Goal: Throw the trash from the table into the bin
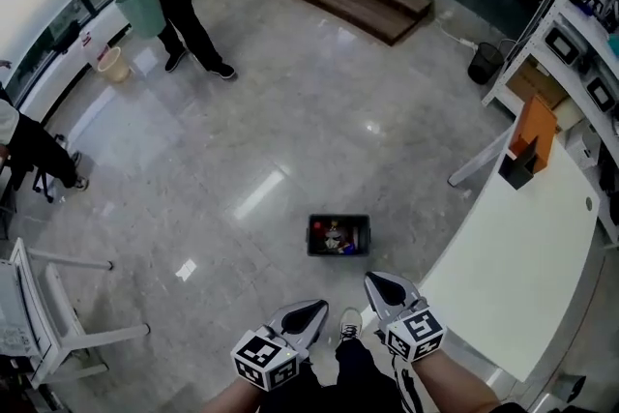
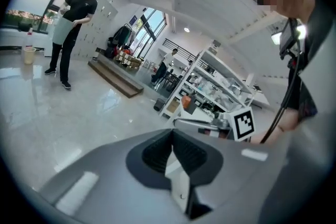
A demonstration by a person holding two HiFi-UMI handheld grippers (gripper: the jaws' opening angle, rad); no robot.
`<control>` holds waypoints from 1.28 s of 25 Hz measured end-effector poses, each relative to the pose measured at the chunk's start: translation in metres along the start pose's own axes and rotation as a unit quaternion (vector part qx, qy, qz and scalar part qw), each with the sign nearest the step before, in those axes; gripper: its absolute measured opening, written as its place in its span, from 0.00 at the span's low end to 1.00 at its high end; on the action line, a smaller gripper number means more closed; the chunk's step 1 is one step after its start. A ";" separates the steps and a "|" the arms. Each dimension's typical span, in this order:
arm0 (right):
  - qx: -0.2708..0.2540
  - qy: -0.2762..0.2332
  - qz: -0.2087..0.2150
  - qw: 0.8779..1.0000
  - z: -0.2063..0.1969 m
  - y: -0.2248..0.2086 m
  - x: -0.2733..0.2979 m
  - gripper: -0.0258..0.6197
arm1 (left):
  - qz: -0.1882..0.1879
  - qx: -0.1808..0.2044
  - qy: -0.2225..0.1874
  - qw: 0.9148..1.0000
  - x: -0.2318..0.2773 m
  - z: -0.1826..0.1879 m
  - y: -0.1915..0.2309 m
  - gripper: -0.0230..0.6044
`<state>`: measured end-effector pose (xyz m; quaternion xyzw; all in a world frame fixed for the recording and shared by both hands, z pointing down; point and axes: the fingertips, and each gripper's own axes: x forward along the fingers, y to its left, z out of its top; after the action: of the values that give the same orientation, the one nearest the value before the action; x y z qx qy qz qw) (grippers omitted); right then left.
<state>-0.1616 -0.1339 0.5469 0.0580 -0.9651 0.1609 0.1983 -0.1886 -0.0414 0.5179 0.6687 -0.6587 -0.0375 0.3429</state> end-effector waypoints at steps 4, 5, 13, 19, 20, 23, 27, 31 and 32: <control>0.008 -0.015 -0.011 1.000 0.023 0.016 -0.037 0.04 | -0.031 0.022 0.000 0.999 -0.007 0.022 -0.031 0.05; 0.010 -0.019 -0.017 1.000 0.027 0.018 -0.046 0.04 | -0.038 0.024 0.002 0.999 -0.009 0.026 -0.036 0.05; 0.057 -0.078 -0.091 0.991 0.061 0.043 -0.102 0.04 | -0.114 0.068 0.018 0.991 -0.038 0.051 -0.057 0.05; 0.074 -0.112 -0.146 0.980 0.063 0.065 -0.141 0.04 | -0.168 0.092 0.039 0.981 -0.046 0.048 -0.073 0.05; 0.080 -0.116 -0.157 0.977 0.060 0.068 -0.149 0.04 | -0.179 0.096 0.045 0.978 -0.046 0.045 -0.078 0.05; 0.099 -0.133 -0.191 0.968 0.050 0.078 -0.169 0.04 | -0.213 0.110 0.065 0.969 -0.046 0.037 -0.095 0.05; 0.116 -0.148 -0.230 0.955 0.034 0.097 -0.193 0.04 | -0.257 0.125 0.089 0.954 -0.051 0.021 -0.115 0.05; 0.133 -0.161 -0.265 0.941 0.021 0.111 -0.218 0.04 | -0.290 0.136 0.110 0.941 -0.051 0.007 -0.135 0.05; 0.135 -0.163 -0.273 0.938 0.017 0.114 -0.225 0.04 | -0.298 0.139 0.114 0.937 -0.051 0.004 -0.141 0.05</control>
<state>0.0181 -0.0218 0.4091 0.3712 -0.9003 0.2179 0.0648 -0.0767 -0.0114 0.4232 0.8753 -0.3840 0.0307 0.2922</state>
